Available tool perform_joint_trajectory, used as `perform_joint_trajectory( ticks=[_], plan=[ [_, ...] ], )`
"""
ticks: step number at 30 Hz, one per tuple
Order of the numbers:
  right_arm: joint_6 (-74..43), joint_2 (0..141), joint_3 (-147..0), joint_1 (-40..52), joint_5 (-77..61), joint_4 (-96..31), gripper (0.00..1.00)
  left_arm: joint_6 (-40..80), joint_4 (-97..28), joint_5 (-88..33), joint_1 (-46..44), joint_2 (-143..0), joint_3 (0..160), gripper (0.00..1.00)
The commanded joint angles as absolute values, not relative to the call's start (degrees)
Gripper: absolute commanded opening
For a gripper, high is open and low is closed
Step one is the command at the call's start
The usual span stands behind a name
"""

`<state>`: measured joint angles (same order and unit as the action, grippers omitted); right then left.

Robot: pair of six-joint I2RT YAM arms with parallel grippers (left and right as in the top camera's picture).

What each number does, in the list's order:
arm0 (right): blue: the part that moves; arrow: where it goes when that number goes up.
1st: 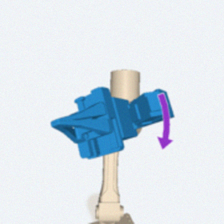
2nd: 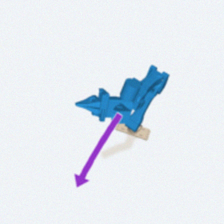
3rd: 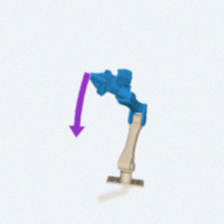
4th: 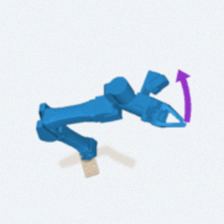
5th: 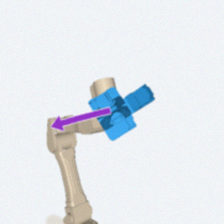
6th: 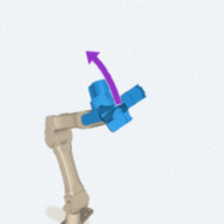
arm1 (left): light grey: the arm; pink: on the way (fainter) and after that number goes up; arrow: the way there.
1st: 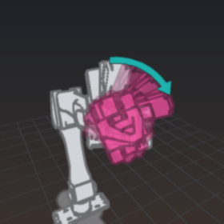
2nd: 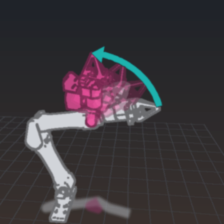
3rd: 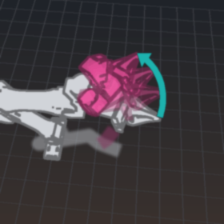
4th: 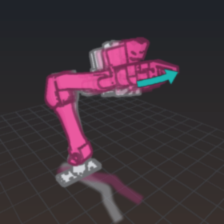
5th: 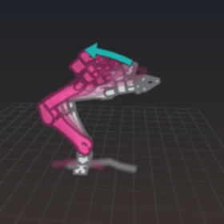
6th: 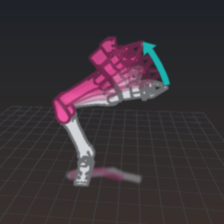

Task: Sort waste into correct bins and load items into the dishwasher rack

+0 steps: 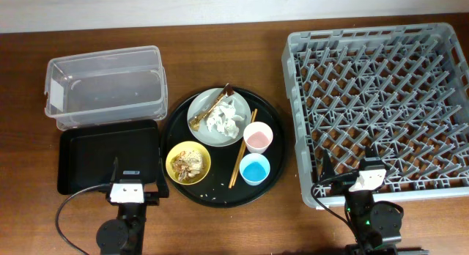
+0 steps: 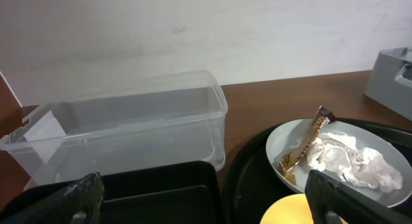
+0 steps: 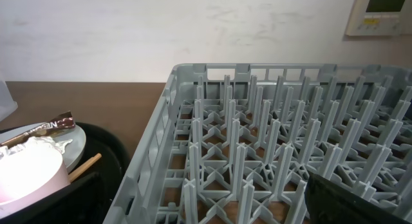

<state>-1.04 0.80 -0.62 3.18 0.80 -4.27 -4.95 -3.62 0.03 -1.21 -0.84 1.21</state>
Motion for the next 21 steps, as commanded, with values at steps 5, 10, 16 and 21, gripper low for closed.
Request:
perform_joint_trajectory(
  ticks=[5, 10, 16, 21],
  plan=[
    [-2.22, 0.45, -4.36, 2.92, 0.82, -9.54, 0.99, -5.65, -13.52, -0.23, -1.45, -1.32, 6.63, 0.99],
    [-2.42, 7.07, -15.18, 2.92, 0.89, -19.86, 0.99, -3.01, -16.86, -1.58, -1.43, -11.38, 15.11, 0.99],
    [-2.44, 27.62, -33.61, 2.92, 0.67, -35.44, 0.99, -0.86, -26.48, -7.70, -1.45, -41.15, 37.12, 0.99],
    [-2.39, 41.95, -45.76, 2.92, -0.16, -48.95, 0.99, -0.89, -51.96, -13.91, -1.45, -66.59, 61.76, 0.99]
  ],
)
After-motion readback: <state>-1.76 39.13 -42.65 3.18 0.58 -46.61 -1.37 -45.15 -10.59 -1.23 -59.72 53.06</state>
